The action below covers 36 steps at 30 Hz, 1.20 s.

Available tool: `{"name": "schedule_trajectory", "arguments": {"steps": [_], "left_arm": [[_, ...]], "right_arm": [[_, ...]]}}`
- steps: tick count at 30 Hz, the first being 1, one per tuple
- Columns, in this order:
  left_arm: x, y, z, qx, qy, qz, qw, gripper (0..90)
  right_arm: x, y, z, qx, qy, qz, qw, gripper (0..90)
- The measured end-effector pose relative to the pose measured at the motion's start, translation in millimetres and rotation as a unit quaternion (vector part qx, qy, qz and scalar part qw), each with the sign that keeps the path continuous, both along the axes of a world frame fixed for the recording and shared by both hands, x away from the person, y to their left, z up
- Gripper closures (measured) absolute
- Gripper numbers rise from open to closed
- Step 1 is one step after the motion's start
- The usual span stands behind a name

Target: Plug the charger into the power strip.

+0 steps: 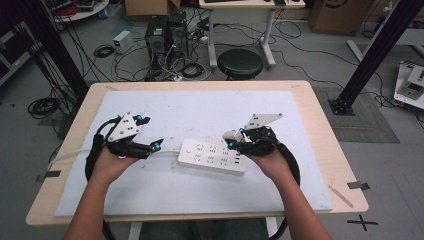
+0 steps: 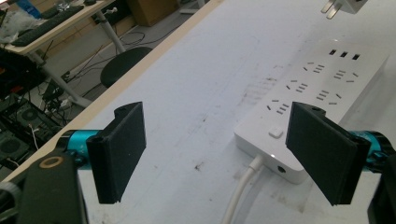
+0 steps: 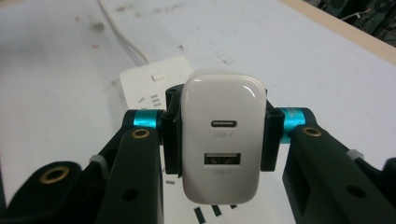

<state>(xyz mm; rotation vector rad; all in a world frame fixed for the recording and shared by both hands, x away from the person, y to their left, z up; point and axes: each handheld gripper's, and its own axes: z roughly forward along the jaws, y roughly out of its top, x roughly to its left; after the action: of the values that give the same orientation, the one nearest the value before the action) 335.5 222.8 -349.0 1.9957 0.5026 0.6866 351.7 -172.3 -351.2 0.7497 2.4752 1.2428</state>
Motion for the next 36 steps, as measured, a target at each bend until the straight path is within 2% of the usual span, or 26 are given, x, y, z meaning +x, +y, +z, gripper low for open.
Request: {"name": "schedule_trajectory", "arguments": {"steps": [4,5,6,7,9,11,12,13,14,15,16,17,18,21,22,23,24,25,26,27,28,30,31,32,34,36], "left_arm": [[-2.3,7.6,-3.5,0.004,0.002,0.002,1.0,20.1],[-2.3,7.6,-3.5,0.004,0.002,0.002,1.0,20.1],[-2.8,8.8,-4.4,0.003,0.003,0.003,1.0,20.1],[-2.9,9.7,-5.2,0.003,0.003,0.003,1.0,20.1],[-3.0,11.2,-6.9,0.006,0.006,0.002,1.0,20.1],[-2.6,12.2,-8.8,0.01,0.009,0.002,0.9999,20.1],[-2.5,12.7,-9.5,0.012,0.01,0.001,0.9999,20.1],[-2.4,12.9,-10.3,0.012,0.011,0.001,0.9999,20.1],[-2.1,13.5,-10.7,0.015,0.01,0.0,0.9998,20.1],[-2.3,13.6,-11.5,0.012,0.011,0.001,0.9999,20.1],[-2.3,14.4,-11.7,0.015,0.011,-0.001,0.9998,20.1],[-2.4,15.3,-12.0,0.018,0.012,-0.002,0.9998,20.1],[-2.7,16.1,-12.9,0.016,0.013,0.0,0.9998,20.1],[-2.9,18.8,-15.3,0.018,0.013,0.002,0.9997,20.1],[-2.9,19.3,-16.0,0.019,0.013,0.003,0.9997,20.1],[-2.5,20.6,-16.9,0.022,0.014,0.002,0.9997,20.1],[-2.1,21.3,-17.8,0.021,0.015,0.004,0.9997,20.1],[-1.7,21.9,-18.2,0.022,0.015,0.005,0.9996,20.1],[-1.3,22.4,-19.2,0.021,0.017,0.005,0.9996,20.1],[-1.0,23.0,-19.8,0.022,0.016,0.004,0.9996,20.1],[-0.6,23.3,-20.4,0.023,0.016,0.003,0.9996,20.1],[0.1,23.9,-22.2,0.023,0.018,0.002,0.9996,20.1],[0.4,23.9,-23.1,0.021,0.02,0.003,0.9996,20.1],[0.8,24.3,-23.9,0.021,0.02,0.003,0.9996,20.1],[1.4,25.2,-24.9,0.02,0.021,0.004,0.9996,20.1],[2.3,26.7,-26.0,0.02,0.022,0.004,0.9996,20.1]], "right_arm": [[8.7,4.7,8.9,-0.066,0.001,0.02,0.9976,63.0],[8.7,4.7,8.9,-0.066,0.001,0.02,0.9976,63.0],[10.5,4.9,10.9,-0.079,0.005,0.026,0.9965,63.0],[15.1,5.0,15.3,-0.103,0.015,0.04,0.9937,63.1],[17.2,4.8,16.8,-0.11,0.019,0.048,0.9925,63.1],[23.1,6.1,20.7,-0.134,0.036,0.065,0.9882,63.1],[29.0,9.2,22.6,-0.155,0.05,0.082,0.9833,63.1],[29.0,9.2,22.6,-0.155,0.05,0.082,0.9833,63.1],[34.9,13.5,22.9,-0.174,0.066,0.1,0.9774,63.1],[38.0,16.3,22.2,-0.184,0.07,0.11,0.9742,63.1],[39.8,18.4,21.7,-0.191,0.075,0.115,0.972,63.1],[39.8,18.4,21.7,-0.191,0.075,0.115,0.972,63.1],[44.2,25.5,19.0,-0.208,0.088,0.132,0.9652,63.0],[48.6,34.8,14.0,-0.232,0.099,0.15,0.9558,63.0],[49.0,37.0,12.7,-0.238,0.1,0.153,0.954,63.0],[49.0,37.0,12.7,-0.238,0.1,0.153,0.954,63.0],[51.1,42.7,8.4,-0.254,0.104,0.163,0.9477,63.0],[51.1,42.7,8.4,-0.254,0.104,0.163,0.9477,63.0],[51.8,44.4,7.2,-0.26,0.108,0.165,0.9454,63.0],[52.7,47.0,5.2,-0.267,0.11,0.167,0.9427,63.0],[54.8,50.5,2.5,-0.277,0.116,0.171,0.9383,63.0],[55.4,51.7,1.6,-0.282,0.116,0.172,0.9367,63.0],[57.9,54.7,-0.9,-0.292,0.12,0.173,0.933,63.0],[57.9,54.7,-0.9,-0.292,0.12,0.173,0.933,63.0],[59.9,56.2,-2.7,-0.296,0.125,0.178,0.9301,63.0],[61.7,57.4,-4.3,-0.3,0.126,0.178,0.9289,63.0]]}}
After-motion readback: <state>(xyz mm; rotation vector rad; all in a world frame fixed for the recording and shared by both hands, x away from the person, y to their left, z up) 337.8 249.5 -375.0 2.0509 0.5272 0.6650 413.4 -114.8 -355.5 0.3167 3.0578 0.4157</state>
